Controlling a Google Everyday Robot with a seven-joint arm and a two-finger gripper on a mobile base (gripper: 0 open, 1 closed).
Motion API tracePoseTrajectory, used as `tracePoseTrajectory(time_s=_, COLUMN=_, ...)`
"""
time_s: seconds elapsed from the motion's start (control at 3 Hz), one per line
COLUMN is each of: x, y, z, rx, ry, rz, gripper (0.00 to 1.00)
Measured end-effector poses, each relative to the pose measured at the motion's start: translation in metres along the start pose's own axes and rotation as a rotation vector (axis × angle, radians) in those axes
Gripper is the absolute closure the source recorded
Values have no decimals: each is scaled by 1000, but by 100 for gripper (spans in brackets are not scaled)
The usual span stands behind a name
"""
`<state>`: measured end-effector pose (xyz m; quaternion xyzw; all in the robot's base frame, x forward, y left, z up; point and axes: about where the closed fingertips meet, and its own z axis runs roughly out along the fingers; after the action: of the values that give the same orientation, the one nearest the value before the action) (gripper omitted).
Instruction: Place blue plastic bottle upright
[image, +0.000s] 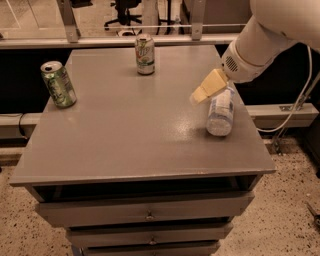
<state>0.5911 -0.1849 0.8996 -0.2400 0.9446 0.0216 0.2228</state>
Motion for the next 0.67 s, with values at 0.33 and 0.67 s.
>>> tracePoseTrajectory(time_s=0.33, x=-18, y=-8, z=39, rx=-24, ry=-12, rz=200, gripper=0)
tracePoseTrajectory(time_s=0.67, x=-23, y=-13, z=61, rx=-22, ry=7, rz=299, gripper=0)
